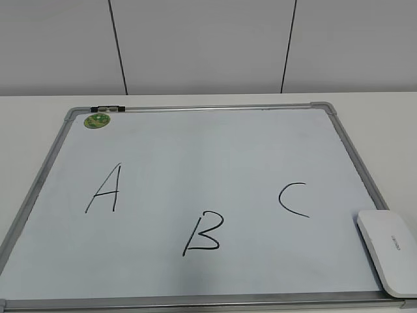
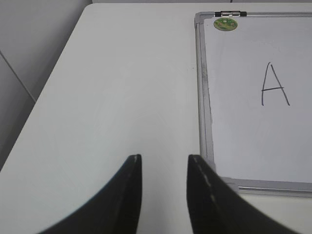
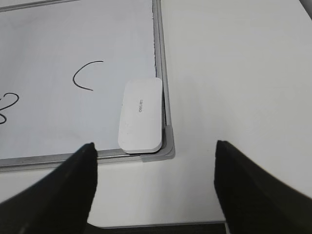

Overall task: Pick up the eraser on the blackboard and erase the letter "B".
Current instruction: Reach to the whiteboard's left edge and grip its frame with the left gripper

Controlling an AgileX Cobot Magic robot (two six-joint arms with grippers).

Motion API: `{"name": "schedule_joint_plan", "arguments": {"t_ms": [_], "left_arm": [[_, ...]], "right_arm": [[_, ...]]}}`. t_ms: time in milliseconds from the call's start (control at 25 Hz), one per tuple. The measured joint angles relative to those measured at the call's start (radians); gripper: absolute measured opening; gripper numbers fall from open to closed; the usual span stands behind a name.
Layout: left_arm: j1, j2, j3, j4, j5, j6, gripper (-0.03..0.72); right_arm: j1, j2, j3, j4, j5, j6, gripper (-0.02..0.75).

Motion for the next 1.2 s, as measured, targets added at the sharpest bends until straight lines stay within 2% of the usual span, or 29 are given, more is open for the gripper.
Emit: {"name": "schedule_joint_plan", "arguments": {"t_ms": [280, 400, 840, 1200], "left_arm": [[0.0, 0.01, -0.007, 0.012, -0.01, 0.0, 0.228], [0.0, 0.085, -0.058, 0.036, -0.063, 0.0, 0.229], [-0.01, 0.693, -0.25, 0.073, -0.157, -0.039, 0.24], [-0.01, 1.185, -0.504, 0.03, -0.158, -0.059, 0.243]], "right_arm": [[0.0, 0.0, 0.0, 0.0, 0.0, 0.0, 0.555], [0.0, 0.0, 0.0, 0.0, 0.0, 0.0, 0.555], [0.0, 0.0, 0.0, 0.0, 0.0, 0.0, 0.555], [0.0, 0.0, 0.0, 0.0, 0.0, 0.0, 0.555]]}}
